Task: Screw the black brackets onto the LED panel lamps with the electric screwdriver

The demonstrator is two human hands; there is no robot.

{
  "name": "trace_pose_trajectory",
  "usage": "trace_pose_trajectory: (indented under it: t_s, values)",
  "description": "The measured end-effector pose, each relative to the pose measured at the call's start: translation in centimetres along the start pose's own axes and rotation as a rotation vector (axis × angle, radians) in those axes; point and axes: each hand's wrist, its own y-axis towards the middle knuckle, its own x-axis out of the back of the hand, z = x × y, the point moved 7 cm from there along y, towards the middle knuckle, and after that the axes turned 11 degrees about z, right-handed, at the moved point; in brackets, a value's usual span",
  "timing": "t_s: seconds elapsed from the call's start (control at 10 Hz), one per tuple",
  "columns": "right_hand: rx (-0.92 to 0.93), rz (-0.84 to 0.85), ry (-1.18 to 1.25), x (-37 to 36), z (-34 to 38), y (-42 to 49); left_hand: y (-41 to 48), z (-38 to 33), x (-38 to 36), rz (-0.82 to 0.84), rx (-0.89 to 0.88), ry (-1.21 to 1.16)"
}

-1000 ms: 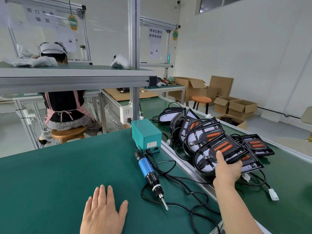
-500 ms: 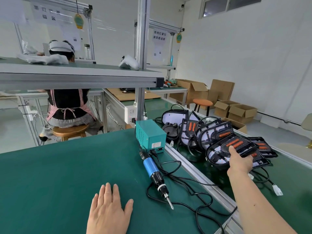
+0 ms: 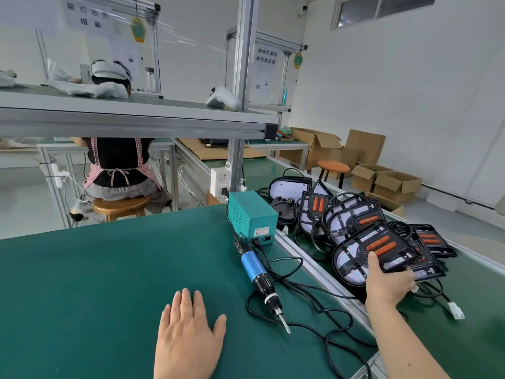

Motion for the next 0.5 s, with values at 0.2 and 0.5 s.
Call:
trace_pose_trajectory:
  t_s: [0.2, 0.5]
  values:
    - [0.056, -0.056, 0.0, 1.2, 0.3, -1.1, 0.6, 0.0, 0.0, 0.014, -0.09, -0.133]
    - [0.344, -0.089, -0.02, 1.8, 3.9, -5.9, 0.6, 0.2, -0.2, 0.023, -0.119, -0.16]
